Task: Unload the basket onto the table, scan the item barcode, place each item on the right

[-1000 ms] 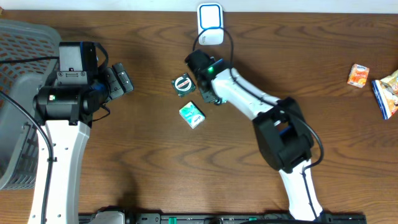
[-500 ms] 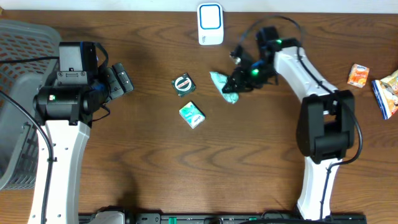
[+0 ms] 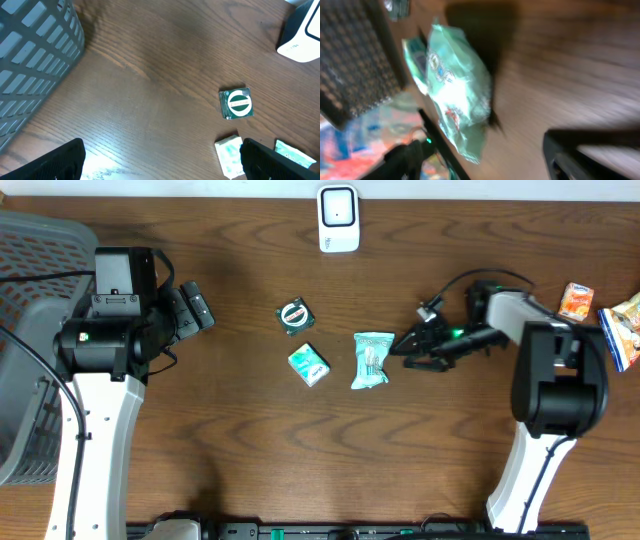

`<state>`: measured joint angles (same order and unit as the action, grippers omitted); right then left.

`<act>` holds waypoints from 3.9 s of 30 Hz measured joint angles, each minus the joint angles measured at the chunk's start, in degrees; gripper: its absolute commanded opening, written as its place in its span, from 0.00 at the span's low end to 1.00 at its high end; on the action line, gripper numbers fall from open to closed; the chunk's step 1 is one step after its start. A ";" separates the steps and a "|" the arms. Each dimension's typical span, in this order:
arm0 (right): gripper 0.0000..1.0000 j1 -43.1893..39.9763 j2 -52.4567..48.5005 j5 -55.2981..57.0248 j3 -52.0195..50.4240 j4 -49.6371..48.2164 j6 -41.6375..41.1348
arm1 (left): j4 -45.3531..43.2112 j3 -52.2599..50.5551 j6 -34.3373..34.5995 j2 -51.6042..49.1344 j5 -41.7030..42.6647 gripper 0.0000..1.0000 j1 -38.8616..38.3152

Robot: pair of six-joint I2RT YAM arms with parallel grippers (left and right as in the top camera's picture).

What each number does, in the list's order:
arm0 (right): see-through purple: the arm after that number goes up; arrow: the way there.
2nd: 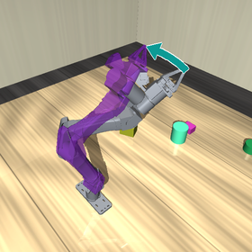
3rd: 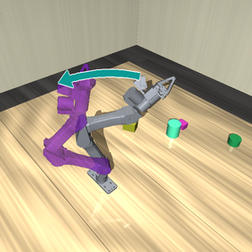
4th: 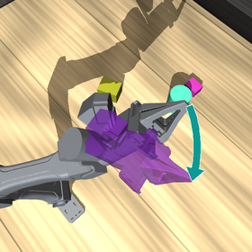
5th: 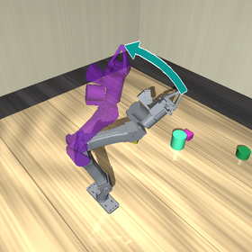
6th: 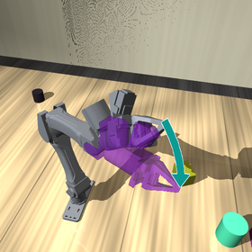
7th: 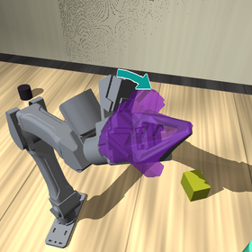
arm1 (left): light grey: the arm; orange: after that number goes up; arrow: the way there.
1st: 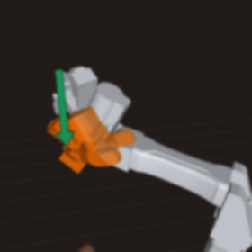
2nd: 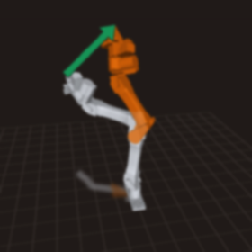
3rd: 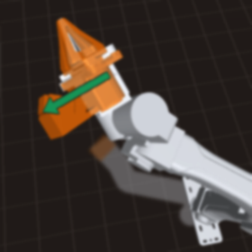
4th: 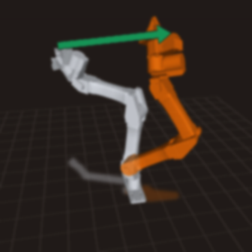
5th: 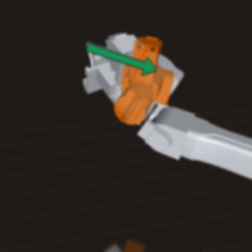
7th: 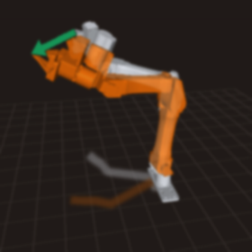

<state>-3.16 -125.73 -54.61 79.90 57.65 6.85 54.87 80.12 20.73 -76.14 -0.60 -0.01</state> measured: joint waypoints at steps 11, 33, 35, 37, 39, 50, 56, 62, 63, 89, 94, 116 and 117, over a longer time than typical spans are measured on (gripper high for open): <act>0.83 6.67 15.89 22.58 4.46 2.56 -4.02 | 0.00 0.00 0.00 0.00 -0.02 0.97 0.00; 0.87 47.78 8.44 78.84 5.11 -5.53 -26.62 | 0.00 0.00 0.00 0.00 -0.02 0.98 0.00; 0.80 48.61 6.03 81.11 5.11 -5.55 -27.12 | 0.02 0.00 0.02 0.00 0.00 0.98 0.00; 0.77 49.22 4.20 83.38 5.14 -5.40 -27.39 | 0.00 0.00 0.02 0.00 0.00 0.98 0.00; 0.77 49.68 3.91 84.56 5.18 -5.20 -27.45 | 0.02 0.00 0.02 0.00 0.00 0.98 0.00; 0.44 48.00 2.01 87.47 5.51 -3.54 -27.65 | 0.00 0.00 0.02 0.00 -0.02 0.98 0.00; 0.01 44.63 1.95 84.21 5.66 -3.56 -27.12 | -0.02 0.00 0.00 0.00 0.00 0.97 0.00; 0.01 40.35 3.23 74.73 7.15 -2.27 -23.69 | 0.00 0.00 0.00 0.00 -0.02 0.98 0.00; 0.01 39.06 3.69 71.80 7.39 -2.12 -22.51 | 0.00 0.00 0.02 0.00 0.00 0.98 0.00; 0.01 6.86 10.71 -15.56 -14.86 -14.12 7.41 | 0.02 0.00 0.00 0.00 0.00 0.98 0.00; 0.18 0.96 10.71 -12.20 -19.04 -15.91 4.74 | 0.00 0.00 0.00 0.00 0.00 0.98 0.00; 0.19 -8.85 10.64 24.39 -4.94 2.99 -1.73 | 0.00 0.00 0.00 0.00 0.00 0.98 0.00; 0.21 -8.74 10.64 27.91 -4.90 3.37 -2.69 | 0.00 0.00 0.00 0.00 0.00 0.98 0.00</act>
<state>-11.90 -115.09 -26.70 75.00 61.01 4.16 54.87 80.12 20.73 -76.14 -0.60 -0.01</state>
